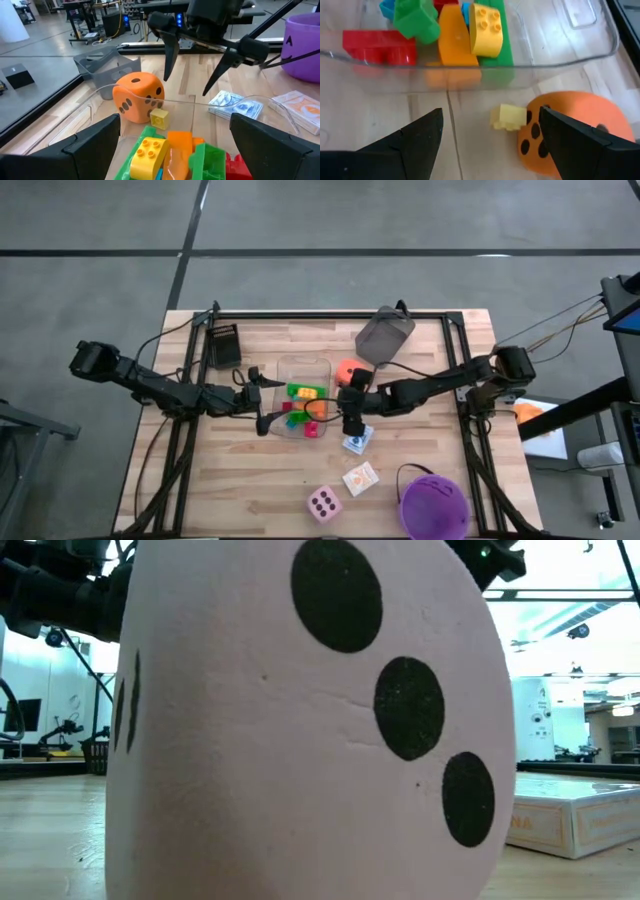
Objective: Pick & Place Toys
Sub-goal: Put the light yellow game piece into the transparent bin
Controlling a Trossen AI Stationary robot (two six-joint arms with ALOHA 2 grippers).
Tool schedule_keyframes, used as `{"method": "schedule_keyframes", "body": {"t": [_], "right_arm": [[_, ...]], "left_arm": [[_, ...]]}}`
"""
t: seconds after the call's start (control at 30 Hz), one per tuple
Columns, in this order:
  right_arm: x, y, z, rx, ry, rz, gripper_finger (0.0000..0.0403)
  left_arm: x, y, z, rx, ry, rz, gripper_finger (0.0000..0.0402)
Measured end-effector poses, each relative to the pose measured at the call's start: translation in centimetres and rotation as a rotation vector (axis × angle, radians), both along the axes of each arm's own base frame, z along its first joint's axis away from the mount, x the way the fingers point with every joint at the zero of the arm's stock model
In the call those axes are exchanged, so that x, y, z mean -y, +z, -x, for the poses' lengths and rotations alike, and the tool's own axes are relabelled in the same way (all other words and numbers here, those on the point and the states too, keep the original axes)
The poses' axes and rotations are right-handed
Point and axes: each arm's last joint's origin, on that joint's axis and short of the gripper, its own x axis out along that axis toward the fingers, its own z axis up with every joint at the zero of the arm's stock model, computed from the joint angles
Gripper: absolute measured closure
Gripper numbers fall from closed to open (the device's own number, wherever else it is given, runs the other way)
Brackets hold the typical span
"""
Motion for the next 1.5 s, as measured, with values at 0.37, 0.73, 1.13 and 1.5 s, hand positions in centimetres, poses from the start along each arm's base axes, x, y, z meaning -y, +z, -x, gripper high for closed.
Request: {"method": "schedule_keyframes", "body": {"t": [0.37, 0.73, 1.13, 1.5], "right_arm": [[2.0, -3.1, -0.5, -0.057, -0.030, -0.053, 0.0078], [5.1, -6.0, -1.2, -0.110, -0.115, -0.055, 0.0078], [5.9, -5.8, -1.7, -0.066, -0.069, -0.117, 0.0094], [5.8, -6.0, -1.8, -0.071, -0.054, -0.143, 0.0250]], "left_arm": [[0.0, 0.0, 0.0, 0.000, 0.000, 0.000, 0.0025], [0.0, 0.0, 0.0, 0.000, -0.001, 0.000, 0.0025], [0.0, 0.0, 0.0, 0.000, -0.001, -0.001, 0.0025], [0.0, 0.0, 0.0, 0.000, 0.000, 0.000, 0.0025]]}}
